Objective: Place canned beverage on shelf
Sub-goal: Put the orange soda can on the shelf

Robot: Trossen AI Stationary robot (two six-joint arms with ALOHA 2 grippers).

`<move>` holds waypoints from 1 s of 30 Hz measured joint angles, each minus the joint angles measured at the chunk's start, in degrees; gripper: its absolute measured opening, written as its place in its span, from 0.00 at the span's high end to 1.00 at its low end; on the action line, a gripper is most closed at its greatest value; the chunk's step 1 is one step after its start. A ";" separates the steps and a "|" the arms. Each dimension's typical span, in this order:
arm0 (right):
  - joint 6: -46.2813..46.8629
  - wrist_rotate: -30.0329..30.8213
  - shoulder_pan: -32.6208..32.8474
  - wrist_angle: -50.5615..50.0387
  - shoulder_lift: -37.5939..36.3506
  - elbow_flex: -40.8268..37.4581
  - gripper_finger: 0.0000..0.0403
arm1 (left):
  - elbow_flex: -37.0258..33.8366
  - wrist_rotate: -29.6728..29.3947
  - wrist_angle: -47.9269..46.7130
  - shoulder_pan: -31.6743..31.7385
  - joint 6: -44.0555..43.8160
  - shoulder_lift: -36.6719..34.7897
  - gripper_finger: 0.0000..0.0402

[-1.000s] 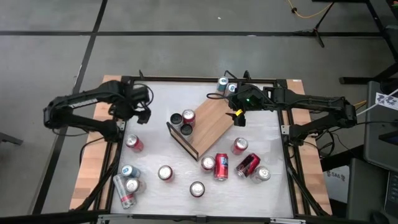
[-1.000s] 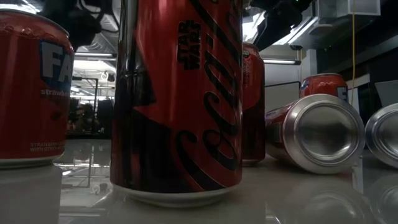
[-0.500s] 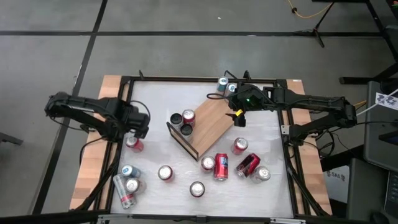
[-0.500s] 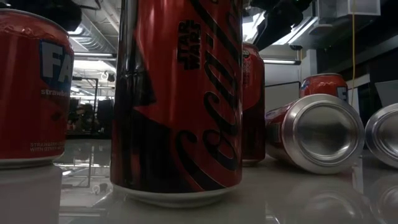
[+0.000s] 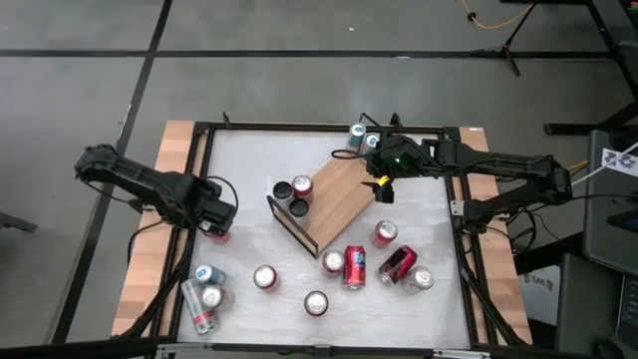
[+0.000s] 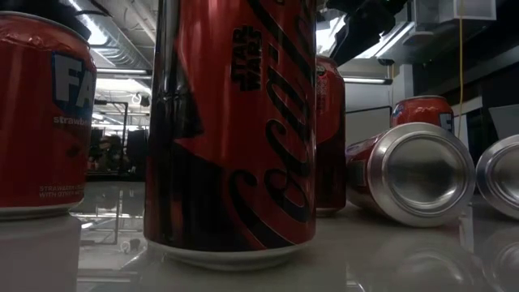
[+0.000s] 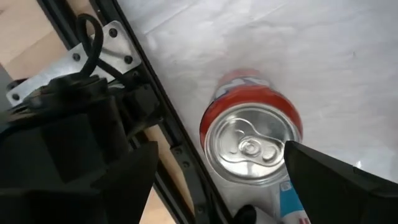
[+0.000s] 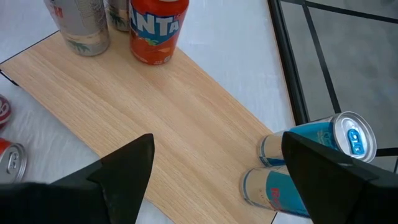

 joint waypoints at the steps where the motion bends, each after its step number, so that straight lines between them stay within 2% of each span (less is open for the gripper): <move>1: 0.00 0.00 0.00 0.00 0.00 -0.02 0.15 | -0.53 -0.02 0.64 -0.21 0.34 0.01 0.16; 14: 0.00 0.00 0.00 0.01 0.00 -0.02 0.15 | -1.43 0.35 2.86 -0.43 1.07 -0.07 0.16; 21: 0.00 0.00 0.00 0.02 0.00 -0.01 0.15 | -1.56 0.26 2.81 -0.43 0.83 -2.34 0.16; 26: 0.00 0.00 0.00 0.02 0.00 -0.02 0.15 | -1.55 -1.48 3.64 -0.43 1.26 -5.18 0.16; 30: 0.00 0.00 -0.02 0.02 0.00 -0.02 0.15 | -1.54 -3.95 5.68 -0.43 6.13 -5.70 0.16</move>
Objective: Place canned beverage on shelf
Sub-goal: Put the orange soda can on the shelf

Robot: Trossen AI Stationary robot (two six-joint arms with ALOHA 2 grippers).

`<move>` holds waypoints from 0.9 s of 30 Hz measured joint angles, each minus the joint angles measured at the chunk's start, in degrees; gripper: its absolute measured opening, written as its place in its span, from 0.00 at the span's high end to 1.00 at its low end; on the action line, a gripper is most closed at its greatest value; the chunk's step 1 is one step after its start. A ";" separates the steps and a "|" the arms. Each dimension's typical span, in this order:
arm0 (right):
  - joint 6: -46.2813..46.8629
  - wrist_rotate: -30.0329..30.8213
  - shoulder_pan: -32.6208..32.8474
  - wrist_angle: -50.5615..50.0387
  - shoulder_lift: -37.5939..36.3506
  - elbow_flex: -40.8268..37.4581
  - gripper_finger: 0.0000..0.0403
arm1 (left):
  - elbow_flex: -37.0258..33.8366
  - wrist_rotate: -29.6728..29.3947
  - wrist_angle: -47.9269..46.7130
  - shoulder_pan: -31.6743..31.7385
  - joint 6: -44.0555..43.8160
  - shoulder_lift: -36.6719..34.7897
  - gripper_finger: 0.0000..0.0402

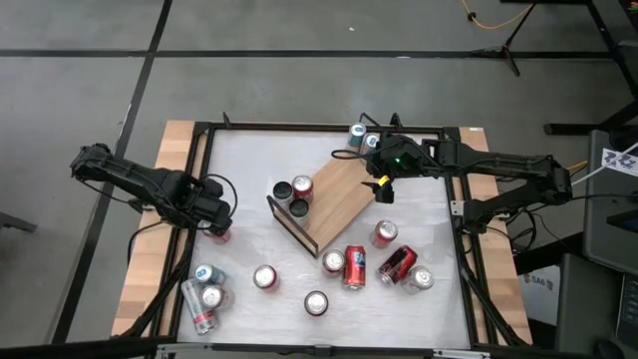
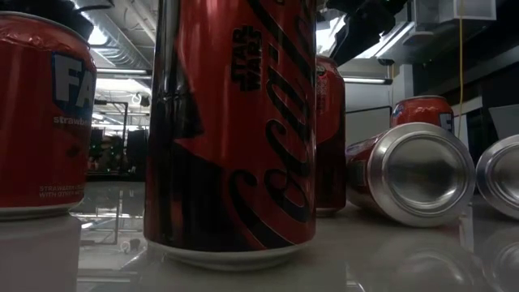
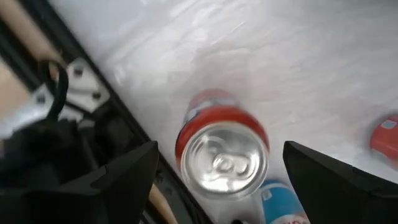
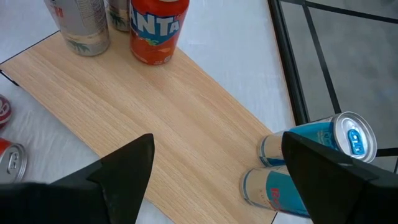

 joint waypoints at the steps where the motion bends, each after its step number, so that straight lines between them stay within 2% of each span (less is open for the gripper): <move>1: 0.00 0.00 0.00 0.00 0.00 0.02 0.15 | 0.00 -0.44 0.28 0.00 1.47 0.04 0.16; 4: 0.00 0.00 0.02 0.00 0.00 0.01 0.15 | 0.00 -0.96 0.28 0.01 5.25 0.84 0.16; 15: 0.00 -0.02 0.02 -0.02 0.00 0.00 0.15 | -0.27 -0.31 0.22 0.02 7.05 0.91 0.16; 18: 0.00 -0.02 0.02 -0.02 0.00 0.02 0.15 | -2.23 0.33 0.62 0.02 6.97 0.89 0.16; 22: 0.00 -0.02 0.02 -0.04 0.00 0.00 0.15 | -5.65 3.94 2.64 0.02 7.04 0.88 0.16; 27: 0.00 -0.02 0.01 -0.04 0.00 0.00 0.15 | -8.85 4.39 7.70 0.02 9.91 0.91 0.16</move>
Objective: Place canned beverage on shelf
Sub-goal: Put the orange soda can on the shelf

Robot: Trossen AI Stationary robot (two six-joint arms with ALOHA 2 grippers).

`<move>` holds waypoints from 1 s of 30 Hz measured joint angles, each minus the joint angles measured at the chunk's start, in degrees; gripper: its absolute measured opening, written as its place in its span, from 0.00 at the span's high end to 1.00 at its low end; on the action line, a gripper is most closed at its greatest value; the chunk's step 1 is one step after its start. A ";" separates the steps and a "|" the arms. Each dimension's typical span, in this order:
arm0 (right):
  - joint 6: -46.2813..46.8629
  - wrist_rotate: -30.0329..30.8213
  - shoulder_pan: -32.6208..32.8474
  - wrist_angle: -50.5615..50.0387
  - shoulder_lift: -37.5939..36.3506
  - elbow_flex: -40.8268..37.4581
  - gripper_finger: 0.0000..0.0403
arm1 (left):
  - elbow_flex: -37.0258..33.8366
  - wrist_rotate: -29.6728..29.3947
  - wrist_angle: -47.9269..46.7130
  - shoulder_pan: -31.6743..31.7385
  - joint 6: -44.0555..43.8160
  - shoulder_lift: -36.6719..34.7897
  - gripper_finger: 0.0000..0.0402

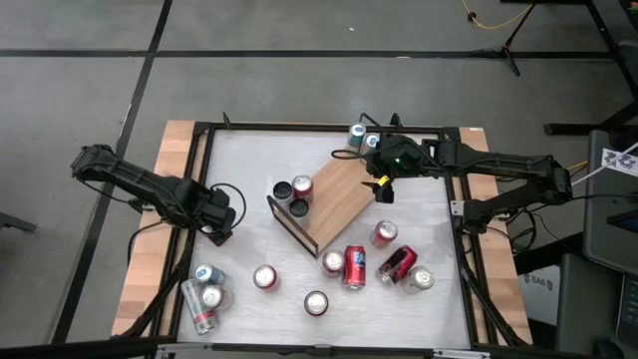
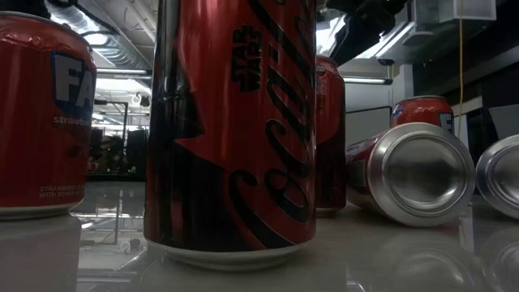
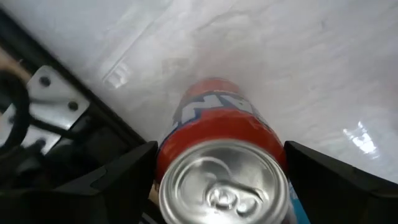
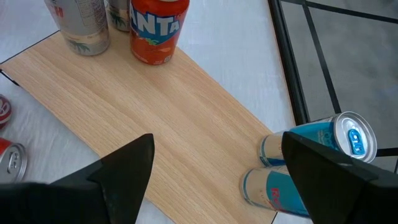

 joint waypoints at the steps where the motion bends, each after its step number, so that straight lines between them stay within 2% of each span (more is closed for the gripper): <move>1: 0.00 0.00 0.00 0.02 0.00 0.00 0.15 | -0.55 0.04 0.66 0.00 0.83 0.00 0.16; 21: 0.00 0.00 -0.01 0.03 0.00 0.00 0.15 | -1.13 -1.10 1.92 0.00 2.11 -0.02 0.16; 30: 0.00 0.00 0.00 0.02 0.00 0.00 0.15 | -1.09 1.81 2.36 0.00 11.85 -0.03 0.20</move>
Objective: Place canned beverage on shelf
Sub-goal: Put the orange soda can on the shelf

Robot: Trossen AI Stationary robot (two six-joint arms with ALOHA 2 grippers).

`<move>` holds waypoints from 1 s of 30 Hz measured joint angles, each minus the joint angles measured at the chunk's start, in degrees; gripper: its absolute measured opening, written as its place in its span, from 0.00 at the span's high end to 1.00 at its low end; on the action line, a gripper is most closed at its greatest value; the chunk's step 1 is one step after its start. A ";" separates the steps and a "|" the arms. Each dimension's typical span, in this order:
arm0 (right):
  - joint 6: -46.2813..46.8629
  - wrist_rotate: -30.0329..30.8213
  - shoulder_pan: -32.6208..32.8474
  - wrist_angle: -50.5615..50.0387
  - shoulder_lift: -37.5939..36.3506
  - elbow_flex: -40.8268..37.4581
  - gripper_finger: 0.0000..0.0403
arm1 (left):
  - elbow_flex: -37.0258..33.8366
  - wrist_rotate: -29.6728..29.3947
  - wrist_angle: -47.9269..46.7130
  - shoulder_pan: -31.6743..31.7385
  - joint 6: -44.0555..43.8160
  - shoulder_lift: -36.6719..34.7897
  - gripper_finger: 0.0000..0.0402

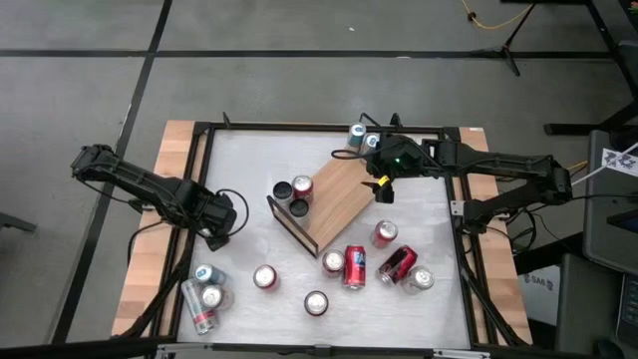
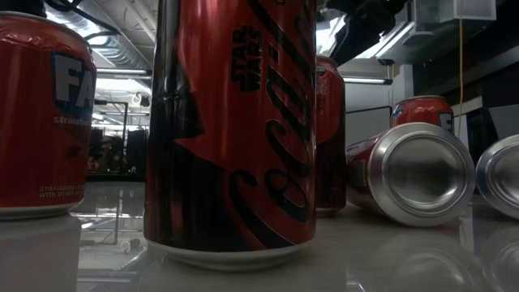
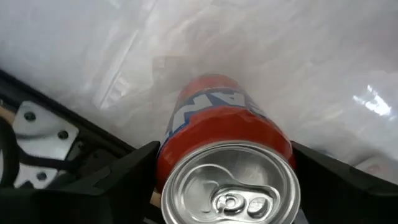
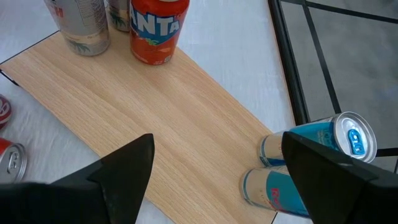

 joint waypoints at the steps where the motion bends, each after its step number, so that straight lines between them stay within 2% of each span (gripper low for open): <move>1: 0.00 0.00 0.00 0.00 0.00 0.00 0.15 | 0.01 -0.01 0.03 0.00 1.10 -0.01 0.22; 7: 0.00 0.00 -0.02 0.02 0.00 0.00 0.15 | 0.09 0.01 0.10 0.00 5.24 -0.04 0.30; 13: -0.02 0.00 -0.01 0.04 0.00 0.01 0.15 | 0.34 -0.02 2.51 0.00 7.08 0.01 0.30; 17: -0.02 0.00 -0.01 0.05 0.00 0.00 0.15 | 1.38 -0.87 5.80 0.02 11.58 0.03 0.31; 22: -0.02 0.00 -0.01 0.08 0.00 0.01 0.15 | 1.50 -2.16 9.77 0.14 20.65 0.81 0.31; 30: -0.02 0.00 0.00 0.31 0.00 0.02 0.15 | 2.63 0.51 12.10 3.15 39.68 7.23 0.31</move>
